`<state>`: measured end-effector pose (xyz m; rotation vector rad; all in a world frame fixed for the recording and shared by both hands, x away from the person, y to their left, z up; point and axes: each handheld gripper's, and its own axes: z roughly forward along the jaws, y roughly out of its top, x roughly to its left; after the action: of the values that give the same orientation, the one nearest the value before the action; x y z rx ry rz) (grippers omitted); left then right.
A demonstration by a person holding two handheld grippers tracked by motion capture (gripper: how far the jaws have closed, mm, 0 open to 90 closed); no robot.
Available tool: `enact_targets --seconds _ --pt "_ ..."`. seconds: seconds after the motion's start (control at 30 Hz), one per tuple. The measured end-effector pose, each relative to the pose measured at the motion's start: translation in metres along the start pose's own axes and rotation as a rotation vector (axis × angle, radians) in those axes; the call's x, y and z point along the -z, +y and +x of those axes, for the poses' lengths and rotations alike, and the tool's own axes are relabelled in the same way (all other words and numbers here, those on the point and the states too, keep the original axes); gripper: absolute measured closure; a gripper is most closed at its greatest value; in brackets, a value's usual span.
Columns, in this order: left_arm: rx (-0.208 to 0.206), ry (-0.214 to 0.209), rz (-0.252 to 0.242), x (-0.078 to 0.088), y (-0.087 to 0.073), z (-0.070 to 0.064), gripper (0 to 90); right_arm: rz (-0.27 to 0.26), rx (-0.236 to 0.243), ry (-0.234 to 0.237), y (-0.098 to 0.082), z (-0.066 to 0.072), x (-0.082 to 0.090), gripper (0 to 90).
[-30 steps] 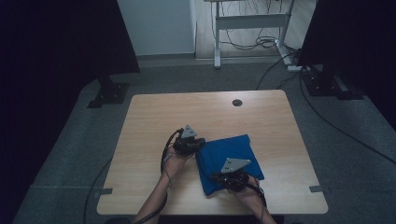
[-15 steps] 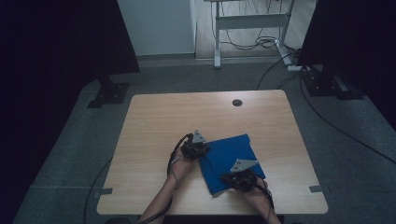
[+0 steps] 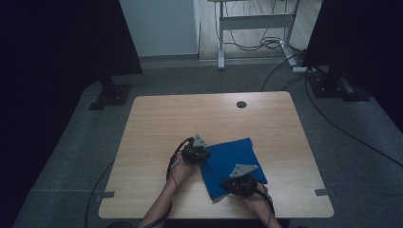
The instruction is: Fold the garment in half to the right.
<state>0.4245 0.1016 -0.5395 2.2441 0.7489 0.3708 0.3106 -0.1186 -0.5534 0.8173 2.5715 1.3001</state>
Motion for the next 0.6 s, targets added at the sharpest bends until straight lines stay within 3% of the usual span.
enact_targets --seconds 0.37,0.6 --pt "0.048 -0.037 0.005 0.018 -0.018 0.014 81.0 0.000 0.007 0.020 0.009 0.015 -0.015 83.0" --pt "0.058 -0.053 0.024 0.029 -0.027 0.020 80.8 0.000 0.022 0.034 0.017 0.026 -0.027 82.9"
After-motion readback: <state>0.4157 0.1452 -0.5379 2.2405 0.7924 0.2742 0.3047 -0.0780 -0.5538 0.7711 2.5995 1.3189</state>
